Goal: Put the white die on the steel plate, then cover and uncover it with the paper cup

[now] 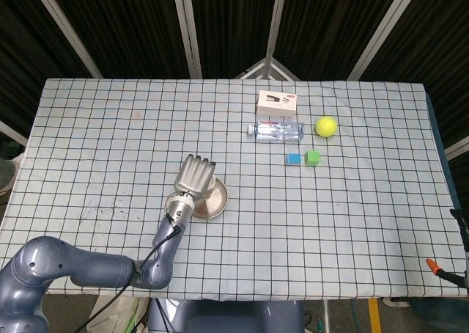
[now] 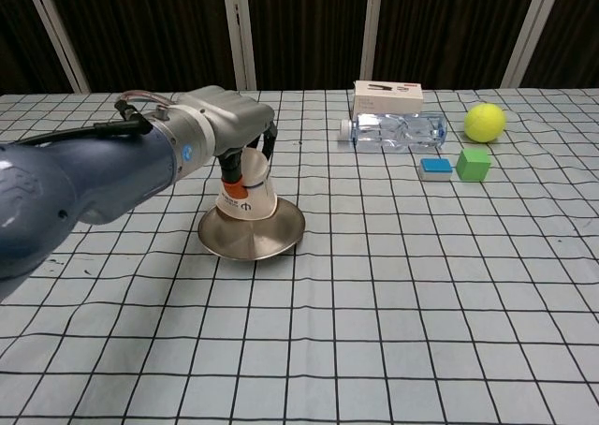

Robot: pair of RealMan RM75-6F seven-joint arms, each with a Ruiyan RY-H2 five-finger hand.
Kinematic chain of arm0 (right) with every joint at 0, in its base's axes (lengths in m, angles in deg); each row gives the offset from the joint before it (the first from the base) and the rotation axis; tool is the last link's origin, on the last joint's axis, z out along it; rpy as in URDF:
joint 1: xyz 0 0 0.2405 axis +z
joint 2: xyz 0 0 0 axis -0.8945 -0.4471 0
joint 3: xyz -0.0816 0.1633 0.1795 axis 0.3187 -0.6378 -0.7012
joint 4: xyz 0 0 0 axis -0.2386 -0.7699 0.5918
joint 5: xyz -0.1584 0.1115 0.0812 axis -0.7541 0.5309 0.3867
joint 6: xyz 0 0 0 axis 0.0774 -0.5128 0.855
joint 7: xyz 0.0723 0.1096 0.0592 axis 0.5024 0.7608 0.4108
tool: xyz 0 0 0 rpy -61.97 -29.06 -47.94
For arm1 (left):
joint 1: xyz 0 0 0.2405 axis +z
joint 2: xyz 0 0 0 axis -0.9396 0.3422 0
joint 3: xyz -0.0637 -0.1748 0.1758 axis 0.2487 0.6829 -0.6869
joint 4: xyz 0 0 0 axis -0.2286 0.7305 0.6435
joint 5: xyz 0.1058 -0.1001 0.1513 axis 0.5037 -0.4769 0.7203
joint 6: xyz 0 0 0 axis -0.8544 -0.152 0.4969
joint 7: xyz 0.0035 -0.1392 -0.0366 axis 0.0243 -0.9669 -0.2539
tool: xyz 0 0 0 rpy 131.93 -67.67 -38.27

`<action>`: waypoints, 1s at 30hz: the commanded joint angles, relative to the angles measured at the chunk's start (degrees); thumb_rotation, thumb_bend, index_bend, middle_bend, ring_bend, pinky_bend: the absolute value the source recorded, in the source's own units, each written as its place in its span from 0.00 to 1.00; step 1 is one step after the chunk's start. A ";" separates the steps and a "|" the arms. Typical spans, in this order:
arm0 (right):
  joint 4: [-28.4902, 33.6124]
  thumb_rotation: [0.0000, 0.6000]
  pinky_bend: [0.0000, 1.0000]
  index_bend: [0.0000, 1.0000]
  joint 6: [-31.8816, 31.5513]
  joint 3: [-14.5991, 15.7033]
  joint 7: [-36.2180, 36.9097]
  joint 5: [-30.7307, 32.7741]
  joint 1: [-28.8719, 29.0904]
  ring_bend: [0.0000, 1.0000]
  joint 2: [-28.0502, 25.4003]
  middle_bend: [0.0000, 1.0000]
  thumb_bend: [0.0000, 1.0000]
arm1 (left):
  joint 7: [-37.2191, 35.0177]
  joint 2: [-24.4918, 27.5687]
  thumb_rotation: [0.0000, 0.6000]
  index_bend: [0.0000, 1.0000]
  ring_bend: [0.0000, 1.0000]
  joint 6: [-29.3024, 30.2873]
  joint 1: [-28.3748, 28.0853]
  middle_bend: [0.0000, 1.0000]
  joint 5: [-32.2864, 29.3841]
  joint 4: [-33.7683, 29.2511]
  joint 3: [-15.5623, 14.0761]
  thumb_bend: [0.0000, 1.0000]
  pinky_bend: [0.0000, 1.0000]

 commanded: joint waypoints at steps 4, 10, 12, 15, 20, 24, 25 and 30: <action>-0.03 1.00 0.02 0.13 0.03 0.00 -0.04 -0.13 0.08 0.10 0.06 0.14 0.13 | -6.76 -0.19 1.00 0.54 0.38 -4.22 2.00 0.47 7.46 1.03 -0.90 0.45 0.40; 0.17 1.00 0.02 0.13 0.11 0.07 -0.04 -0.29 0.14 0.10 0.02 0.14 0.13 | -11.65 0.88 1.00 0.55 0.38 -5.40 3.60 0.47 15.42 0.38 -1.92 0.45 0.40; 0.27 1.00 0.02 0.13 0.14 0.06 -0.08 -0.27 0.16 0.10 0.02 0.14 0.13 | -11.50 1.52 1.00 0.55 0.38 -5.54 3.93 0.47 16.15 -0.74 -2.22 0.45 0.40; 0.37 1.00 0.02 0.13 0.03 0.07 -0.01 -0.34 0.12 0.10 -0.02 0.14 0.13 | -10.40 2.57 1.00 0.55 0.38 -5.32 4.47 0.47 16.35 -2.63 -2.65 0.45 0.40; 0.53 1.00 0.02 0.13 0.07 0.21 0.22 -0.59 0.13 0.10 -0.09 0.14 0.13 | -7.74 4.13 1.00 0.55 0.38 -5.35 5.15 0.47 14.16 -5.44 -3.22 0.45 0.40; 0.59 1.00 0.02 0.13 0.11 0.26 0.29 -0.61 0.12 0.10 -0.17 0.14 0.13 | -6.59 4.68 1.00 0.55 0.38 -5.65 5.57 0.47 12.38 -6.13 -3.37 0.45 0.40; 0.58 1.00 0.02 0.13 0.09 0.25 0.28 -0.58 0.11 0.10 -0.17 0.14 0.13 | -6.56 4.73 1.00 0.55 0.38 -5.80 5.68 0.47 12.13 -6.00 -3.35 0.45 0.40; 0.58 1.00 0.02 0.13 0.18 0.22 0.17 -0.41 0.14 0.10 -0.11 0.14 0.13 | -6.99 4.53 1.00 0.55 0.38 -6.67 6.07 0.47 11.55 -5.03 -3.18 0.45 0.40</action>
